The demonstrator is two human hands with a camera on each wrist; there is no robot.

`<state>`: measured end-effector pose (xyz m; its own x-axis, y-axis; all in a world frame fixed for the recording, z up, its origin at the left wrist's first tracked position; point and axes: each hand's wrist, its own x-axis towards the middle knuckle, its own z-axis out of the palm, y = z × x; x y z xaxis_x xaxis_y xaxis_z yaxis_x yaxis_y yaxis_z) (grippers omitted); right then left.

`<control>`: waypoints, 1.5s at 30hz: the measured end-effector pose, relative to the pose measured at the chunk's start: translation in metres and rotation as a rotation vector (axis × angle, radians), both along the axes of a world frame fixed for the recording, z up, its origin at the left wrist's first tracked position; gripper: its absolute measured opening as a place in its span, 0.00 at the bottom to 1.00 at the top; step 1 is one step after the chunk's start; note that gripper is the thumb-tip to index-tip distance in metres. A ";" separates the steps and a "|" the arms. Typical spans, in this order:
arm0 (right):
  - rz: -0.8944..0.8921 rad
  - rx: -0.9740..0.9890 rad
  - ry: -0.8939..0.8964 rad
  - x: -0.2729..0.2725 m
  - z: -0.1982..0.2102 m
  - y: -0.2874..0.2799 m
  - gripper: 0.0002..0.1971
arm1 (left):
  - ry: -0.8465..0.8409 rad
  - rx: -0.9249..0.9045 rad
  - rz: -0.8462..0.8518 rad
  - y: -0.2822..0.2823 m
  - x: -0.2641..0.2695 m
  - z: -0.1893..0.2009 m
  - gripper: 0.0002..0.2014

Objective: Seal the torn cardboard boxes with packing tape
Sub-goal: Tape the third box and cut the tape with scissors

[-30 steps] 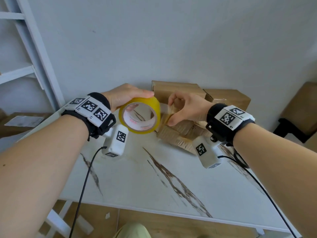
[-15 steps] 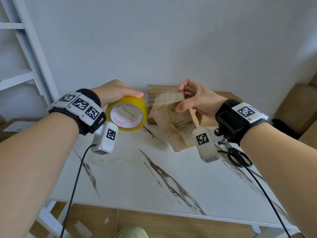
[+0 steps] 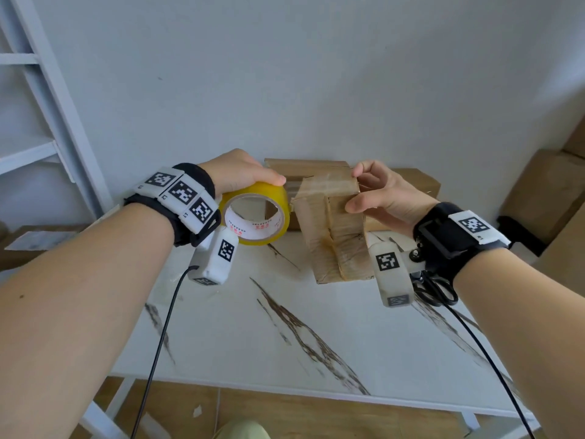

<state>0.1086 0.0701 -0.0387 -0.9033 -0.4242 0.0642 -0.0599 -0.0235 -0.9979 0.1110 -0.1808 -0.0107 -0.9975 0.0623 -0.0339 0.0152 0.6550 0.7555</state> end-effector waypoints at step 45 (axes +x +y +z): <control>-0.431 1.116 0.128 -0.019 0.019 -0.038 0.33 | -0.049 0.087 -0.154 0.028 -0.016 -0.022 0.25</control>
<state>0.0896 0.0320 -0.0193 -0.9984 0.0321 -0.0459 0.0492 0.8958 -0.4417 0.0953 -0.1533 -0.0328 -0.9733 0.2187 -0.0702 0.0718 0.5801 0.8114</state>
